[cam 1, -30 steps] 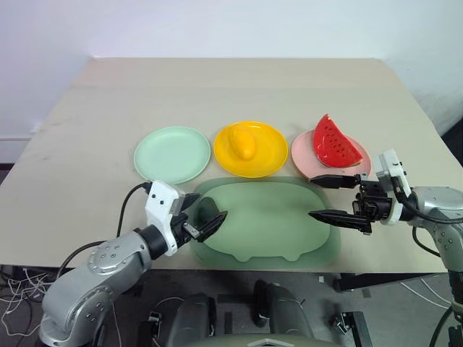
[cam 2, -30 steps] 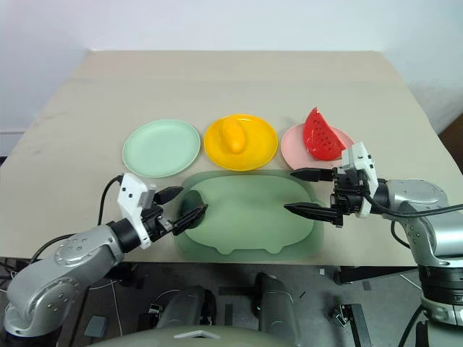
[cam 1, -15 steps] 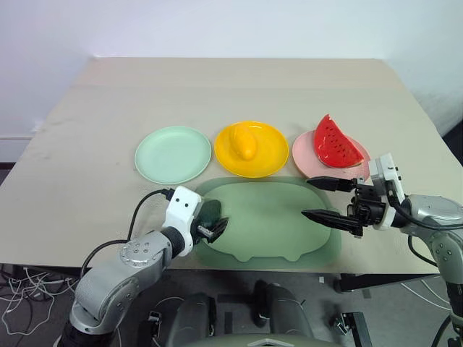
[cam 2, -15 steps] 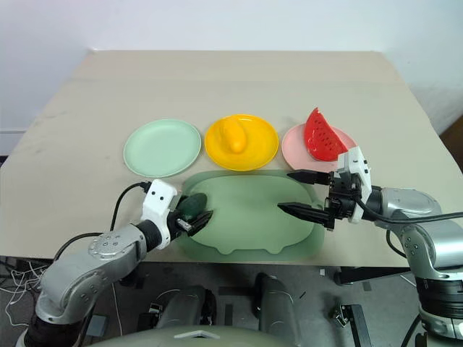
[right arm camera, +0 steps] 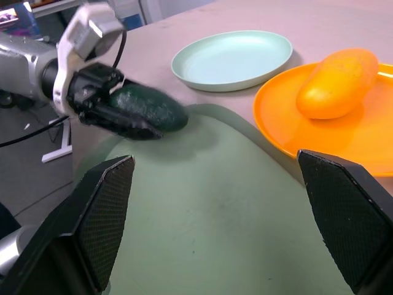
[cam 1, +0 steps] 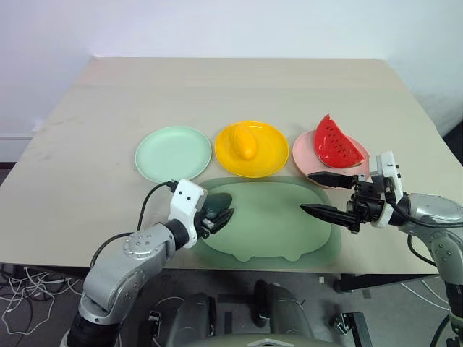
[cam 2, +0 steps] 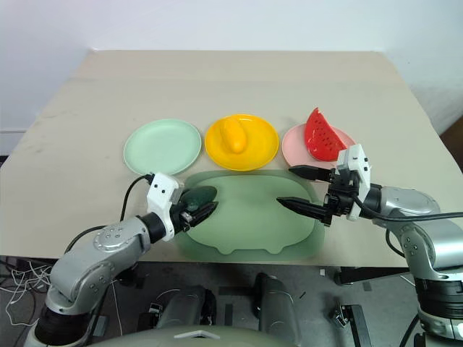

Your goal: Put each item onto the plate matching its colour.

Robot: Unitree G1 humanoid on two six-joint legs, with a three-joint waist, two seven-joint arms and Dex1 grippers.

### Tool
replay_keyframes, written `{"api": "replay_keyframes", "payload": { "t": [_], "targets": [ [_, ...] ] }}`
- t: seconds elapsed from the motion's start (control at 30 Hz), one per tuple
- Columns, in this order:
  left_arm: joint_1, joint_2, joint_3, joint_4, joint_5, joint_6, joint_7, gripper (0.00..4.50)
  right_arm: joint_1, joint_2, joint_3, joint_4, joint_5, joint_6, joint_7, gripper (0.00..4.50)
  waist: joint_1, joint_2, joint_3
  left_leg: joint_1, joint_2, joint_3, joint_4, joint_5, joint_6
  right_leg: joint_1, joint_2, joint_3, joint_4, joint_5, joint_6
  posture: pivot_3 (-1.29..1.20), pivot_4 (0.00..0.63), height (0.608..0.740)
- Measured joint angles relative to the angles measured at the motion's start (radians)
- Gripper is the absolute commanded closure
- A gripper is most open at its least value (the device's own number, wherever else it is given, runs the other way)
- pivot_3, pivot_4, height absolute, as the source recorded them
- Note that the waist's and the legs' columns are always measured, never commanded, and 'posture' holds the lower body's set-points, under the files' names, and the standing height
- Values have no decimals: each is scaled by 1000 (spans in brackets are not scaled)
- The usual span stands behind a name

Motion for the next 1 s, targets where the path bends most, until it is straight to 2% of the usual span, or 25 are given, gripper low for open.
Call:
{"api": "replay_keyframes", "payload": {
  "t": [0.2,0.27,0.5,0.63,0.67,0.83,1.0],
  "targets": [
    [-217,71,144,222,31,-107,-82,1350,-34,22,16,6,-5,-5,-18,0,-1,0,0,0,0,0,0,0,0,0,0,0,0,0,0,0,150,733],
    [-259,99,154,330,75,-175,-114,1350,-42,29,20,10,-8,-5,-25,0,-2,0,0,0,-1,1,0,0,0,0,1,0,0,0,0,0,150,733],
    [-353,102,143,750,209,-420,-234,1350,-66,60,35,13,-13,-13,-47,0,1,0,0,-1,-1,3,0,0,0,0,0,-2,0,0,0,0,150,733],
    [-426,77,133,944,251,-520,-301,26,-66,67,43,13,-30,-33,-56,0,0,-1,0,-1,-1,3,1,0,0,0,0,-2,0,0,0,0,150,733],
    [-441,71,130,980,261,-542,-317,26,-66,67,43,13,-31,-34,-57,0,-1,-1,0,-1,-1,3,1,0,0,0,0,-2,0,0,0,0,150,733],
    [-486,55,129,1073,283,-603,-358,26,-64,69,44,12,-31,-39,-68,0,-3,-1,0,-1,0,3,1,0,0,0,0,-2,0,1,0,0,150,733],
    [-473,91,160,1008,279,-620,-383,26,-53,68,41,4,-28,-40,-76,0,-3,-2,1,-1,0,3,1,0,0,-1,-1,-2,1,1,0,0,150,733]
  ]
}}
